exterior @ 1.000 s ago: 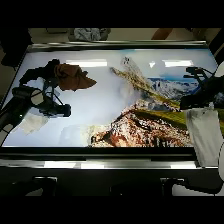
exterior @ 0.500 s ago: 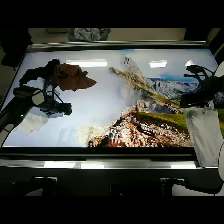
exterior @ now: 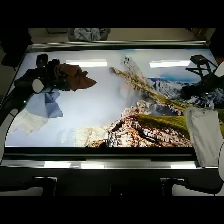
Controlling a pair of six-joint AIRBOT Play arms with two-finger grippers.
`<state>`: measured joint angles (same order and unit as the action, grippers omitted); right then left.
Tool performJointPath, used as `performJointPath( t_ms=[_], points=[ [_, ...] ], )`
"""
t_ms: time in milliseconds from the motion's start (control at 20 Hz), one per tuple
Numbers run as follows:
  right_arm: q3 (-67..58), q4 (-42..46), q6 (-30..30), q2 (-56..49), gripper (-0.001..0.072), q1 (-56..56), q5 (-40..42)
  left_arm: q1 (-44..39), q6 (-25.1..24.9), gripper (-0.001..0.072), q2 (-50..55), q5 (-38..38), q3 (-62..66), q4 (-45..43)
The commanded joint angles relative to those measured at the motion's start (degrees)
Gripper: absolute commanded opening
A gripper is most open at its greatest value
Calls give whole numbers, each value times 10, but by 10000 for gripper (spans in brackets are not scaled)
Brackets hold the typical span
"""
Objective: Fold the shirts.
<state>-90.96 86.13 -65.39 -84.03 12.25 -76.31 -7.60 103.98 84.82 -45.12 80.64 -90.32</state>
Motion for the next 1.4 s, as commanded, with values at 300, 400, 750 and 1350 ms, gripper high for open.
performJointPath(
  t_ms=[300,400,750,1350],
  points=[
    [0,-71,2,0,531,-1,28,150,26,668,372,-122,374,331],
    [0,-71,2,0,531,-1,28,147,26,668,379,-125,357,332],
    [0,-77,2,0,531,-1,28,134,26,668,411,-116,350,370],
    [0,-77,2,0,531,-1,-18,106,85,92,435,89,350,426]
  ],
)
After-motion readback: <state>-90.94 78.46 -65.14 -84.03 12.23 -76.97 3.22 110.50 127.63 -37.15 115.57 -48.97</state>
